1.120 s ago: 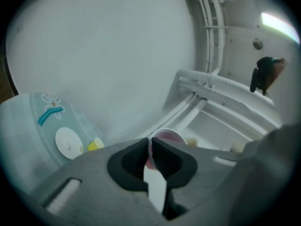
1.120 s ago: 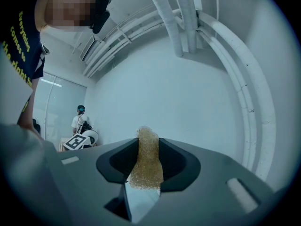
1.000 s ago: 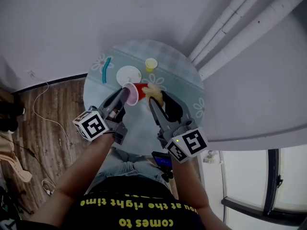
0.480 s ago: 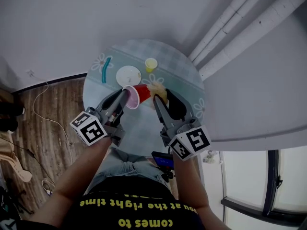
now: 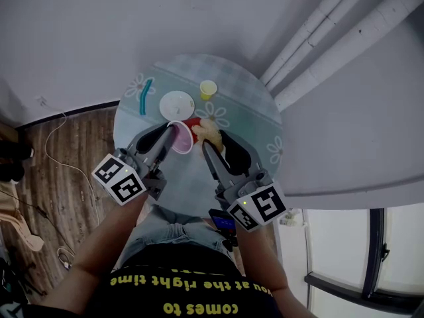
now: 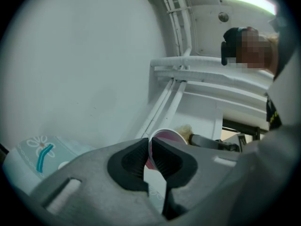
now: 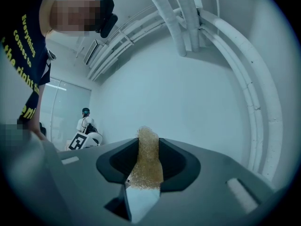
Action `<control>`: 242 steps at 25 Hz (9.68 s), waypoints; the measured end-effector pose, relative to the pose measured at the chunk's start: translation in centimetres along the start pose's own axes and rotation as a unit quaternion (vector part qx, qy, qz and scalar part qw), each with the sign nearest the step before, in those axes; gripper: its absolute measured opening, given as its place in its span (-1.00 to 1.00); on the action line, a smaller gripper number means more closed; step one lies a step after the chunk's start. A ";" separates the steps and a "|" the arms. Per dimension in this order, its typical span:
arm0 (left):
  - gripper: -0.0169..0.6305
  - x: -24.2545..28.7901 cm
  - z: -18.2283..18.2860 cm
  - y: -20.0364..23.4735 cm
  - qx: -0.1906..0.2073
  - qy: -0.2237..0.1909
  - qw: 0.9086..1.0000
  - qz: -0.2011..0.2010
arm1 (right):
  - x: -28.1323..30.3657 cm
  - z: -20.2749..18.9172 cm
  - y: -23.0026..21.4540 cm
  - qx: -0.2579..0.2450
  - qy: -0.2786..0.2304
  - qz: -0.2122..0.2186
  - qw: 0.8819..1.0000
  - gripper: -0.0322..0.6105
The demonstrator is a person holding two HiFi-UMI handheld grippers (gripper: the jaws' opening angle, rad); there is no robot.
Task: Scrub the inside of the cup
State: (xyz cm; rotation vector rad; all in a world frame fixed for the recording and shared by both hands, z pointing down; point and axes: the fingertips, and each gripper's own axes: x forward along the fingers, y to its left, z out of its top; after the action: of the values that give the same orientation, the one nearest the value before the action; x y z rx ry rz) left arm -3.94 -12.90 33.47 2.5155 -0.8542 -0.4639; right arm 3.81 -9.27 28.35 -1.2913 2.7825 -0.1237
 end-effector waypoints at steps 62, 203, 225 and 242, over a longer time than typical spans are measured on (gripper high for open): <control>-0.86 -1.2 0.2 -3.3 0.284 0.073 0.953 -0.075 | -0.3 0.7 1.3 -0.002 0.008 0.031 0.999 -0.47; -0.86 -1.7 -5.3 -4.9 0.394 0.191 0.888 -0.144 | 0.3 -1.8 2.9 -0.056 0.133 0.115 0.983 -0.47; -0.86 -2.2 -4.4 -4.9 0.373 0.163 0.903 -0.134 | -0.3 -3.3 -0.5 -0.035 0.138 0.061 0.988 -0.47; -0.86 -2.5 -3.2 -3.0 0.384 0.160 0.903 -0.111 | -1.6 -3.4 -3.3 -0.027 0.139 0.026 0.990 -0.47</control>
State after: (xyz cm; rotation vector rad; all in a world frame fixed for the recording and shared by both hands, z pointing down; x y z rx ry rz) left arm -2.96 -8.24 35.08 3.2935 -0.7046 0.2992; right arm 6.98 -10.07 32.16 -1.3020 3.0694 -0.2461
